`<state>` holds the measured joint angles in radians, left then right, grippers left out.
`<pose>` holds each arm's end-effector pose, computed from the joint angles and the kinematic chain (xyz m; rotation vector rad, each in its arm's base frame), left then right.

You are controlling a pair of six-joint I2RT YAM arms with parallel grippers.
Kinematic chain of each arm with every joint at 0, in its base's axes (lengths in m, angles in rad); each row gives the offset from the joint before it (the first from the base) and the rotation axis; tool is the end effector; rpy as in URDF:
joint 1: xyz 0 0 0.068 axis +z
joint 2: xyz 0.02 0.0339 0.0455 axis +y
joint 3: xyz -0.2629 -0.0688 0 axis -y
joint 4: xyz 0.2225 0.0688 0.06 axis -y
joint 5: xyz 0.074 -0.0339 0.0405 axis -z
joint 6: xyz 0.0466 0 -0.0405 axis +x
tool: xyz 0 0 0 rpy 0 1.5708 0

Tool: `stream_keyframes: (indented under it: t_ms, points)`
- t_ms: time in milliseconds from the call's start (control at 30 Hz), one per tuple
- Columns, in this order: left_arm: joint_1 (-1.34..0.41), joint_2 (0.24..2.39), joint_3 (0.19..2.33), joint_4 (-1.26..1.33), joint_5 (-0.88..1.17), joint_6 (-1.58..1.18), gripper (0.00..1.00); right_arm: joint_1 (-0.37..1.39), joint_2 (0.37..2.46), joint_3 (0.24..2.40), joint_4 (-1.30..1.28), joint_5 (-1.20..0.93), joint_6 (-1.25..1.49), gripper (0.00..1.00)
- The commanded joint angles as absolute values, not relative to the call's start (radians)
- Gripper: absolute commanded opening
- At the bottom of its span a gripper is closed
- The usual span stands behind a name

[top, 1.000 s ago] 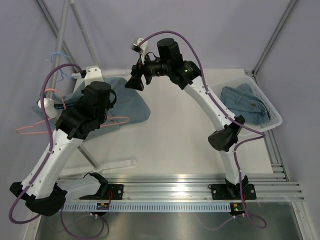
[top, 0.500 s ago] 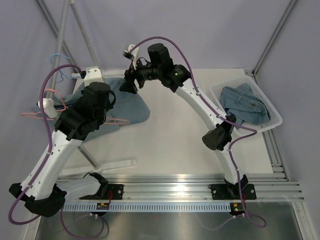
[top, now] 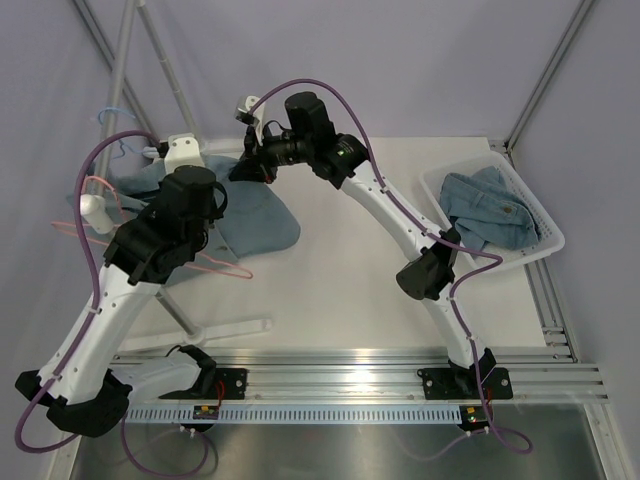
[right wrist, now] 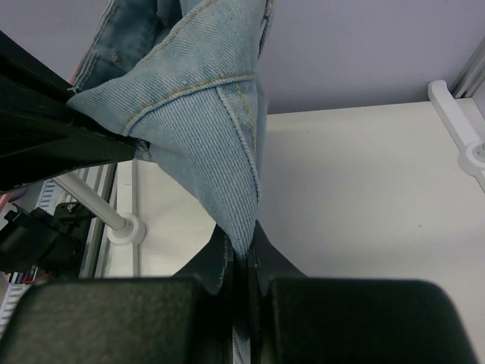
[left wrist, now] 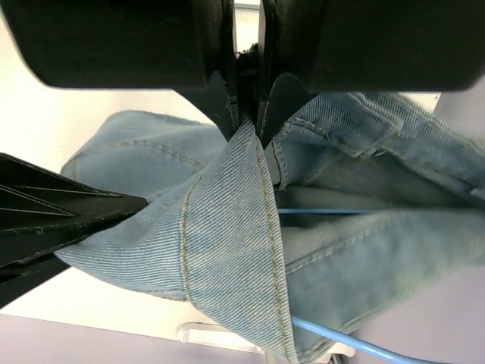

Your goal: Remove the skirt from the hanger

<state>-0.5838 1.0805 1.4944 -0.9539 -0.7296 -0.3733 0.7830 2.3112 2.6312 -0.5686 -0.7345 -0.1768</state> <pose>0.1582 -0.0673 0.4339 -0.2116 1.9557 0.1502 0.3288 0.3713 0.4078 -1.3172 1.3566 1.0857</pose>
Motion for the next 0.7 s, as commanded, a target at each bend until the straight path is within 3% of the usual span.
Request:
stream_keyframes:
  t_ms: [0, 67, 100, 200, 233, 267, 500, 667]
  points:
    - [-0.589, 1.052, 1.491, -0.925, -0.701, -0.354, 0.09, 0.792, 2.306, 2.652, -0.485, -0.769, -0.164, 0.00]
    - [-0.589, 1.049, 1.496, -0.911, -0.664, -0.344, 0.25, 0.793, 2.298, 2.643, -0.476, -0.773, -0.161, 0.00]
    - [-0.589, 1.046, 1.499, -0.905, -0.651, -0.331, 0.42, 0.792, 2.299, 2.643, -0.474, -0.773, -0.160, 0.00]
    - [-0.589, 1.051, 1.515, -0.902, -0.623, -0.322, 0.68, 0.792, 2.299, 2.640, -0.462, -0.784, -0.158, 0.00]
    - [-0.589, 1.058, 1.520, -0.905, -0.618, -0.322, 0.88, 0.792, 2.301, 2.640, -0.457, -0.790, -0.158, 0.00]
    - [-0.589, 1.065, 1.525, -0.908, -0.618, -0.324, 0.98, 0.792, 2.301, 2.640, -0.448, -0.801, -0.160, 0.00]
    - [-0.615, 1.092, 1.583, -0.910, -0.629, -0.311, 0.99, 0.792, 2.310, 2.637, -0.397, -0.801, -0.164, 0.00]
    - [-0.626, 1.049, 1.557, -0.844, -0.508, -0.307, 0.99, 0.792, 2.309, 2.602, -0.240, -0.825, -0.098, 0.00]
